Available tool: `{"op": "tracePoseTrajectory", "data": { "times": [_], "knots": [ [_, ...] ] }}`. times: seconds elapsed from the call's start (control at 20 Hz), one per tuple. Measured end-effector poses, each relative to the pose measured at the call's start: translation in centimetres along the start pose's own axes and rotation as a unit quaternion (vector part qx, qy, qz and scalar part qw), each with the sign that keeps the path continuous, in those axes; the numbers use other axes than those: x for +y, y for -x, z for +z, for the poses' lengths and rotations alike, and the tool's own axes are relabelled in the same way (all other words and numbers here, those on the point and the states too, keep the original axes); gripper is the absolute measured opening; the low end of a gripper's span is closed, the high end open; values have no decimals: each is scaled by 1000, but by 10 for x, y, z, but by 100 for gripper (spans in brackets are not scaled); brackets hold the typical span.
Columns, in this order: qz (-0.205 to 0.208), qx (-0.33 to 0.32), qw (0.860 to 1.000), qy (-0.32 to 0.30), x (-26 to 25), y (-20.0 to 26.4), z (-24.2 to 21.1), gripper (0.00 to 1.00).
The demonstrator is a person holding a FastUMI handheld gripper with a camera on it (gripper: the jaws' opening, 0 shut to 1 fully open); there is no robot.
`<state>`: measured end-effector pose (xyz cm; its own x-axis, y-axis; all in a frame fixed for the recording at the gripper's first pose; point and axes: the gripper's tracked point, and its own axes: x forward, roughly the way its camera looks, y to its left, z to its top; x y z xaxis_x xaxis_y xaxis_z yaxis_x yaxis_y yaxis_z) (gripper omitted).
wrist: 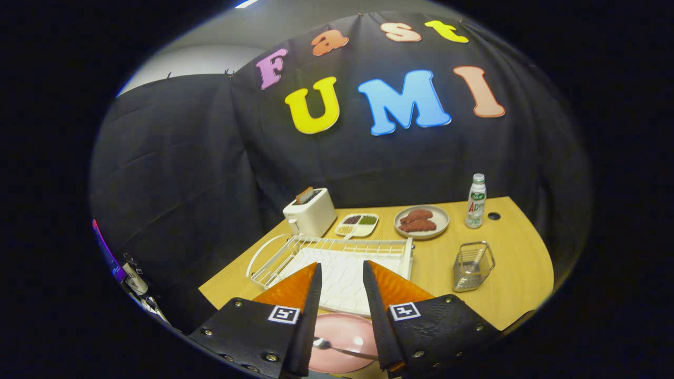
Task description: Take the plate from the dish rack, then take the spoon from the basket and place it into the plate.
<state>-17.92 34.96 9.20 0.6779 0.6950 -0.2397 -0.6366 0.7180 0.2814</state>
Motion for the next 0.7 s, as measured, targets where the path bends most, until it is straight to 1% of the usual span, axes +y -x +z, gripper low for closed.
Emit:
{"op": "tracePoseTrajectory", "data": {
  "times": [0.05, 0.1, 0.2, 0.25, 0.3, 0.35, 0.45, 0.6, 0.7],
  "knots": [
    [-12, -30, 999, 8, -13, 5, 16, 48],
    [-27, -59, 998, 19, -27, 9, 29, 51],
    [-61, -118, 990, 37, -60, 22, 57, 53],
    [-73, -143, 986, 42, -74, 27, 68, 58],
    [-96, -164, 981, 49, -95, 32, 76, 75],
    [-109, -182, 976, 54, -113, 34, 82, 80],
    [-135, -215, 965, 65, -145, 41, 91, 98],
    [-166, -260, 948, 78, -197, 49, 90, 98],
    [-192, -279, 938, 73, -236, 52, 79, 98]
  ]
}}
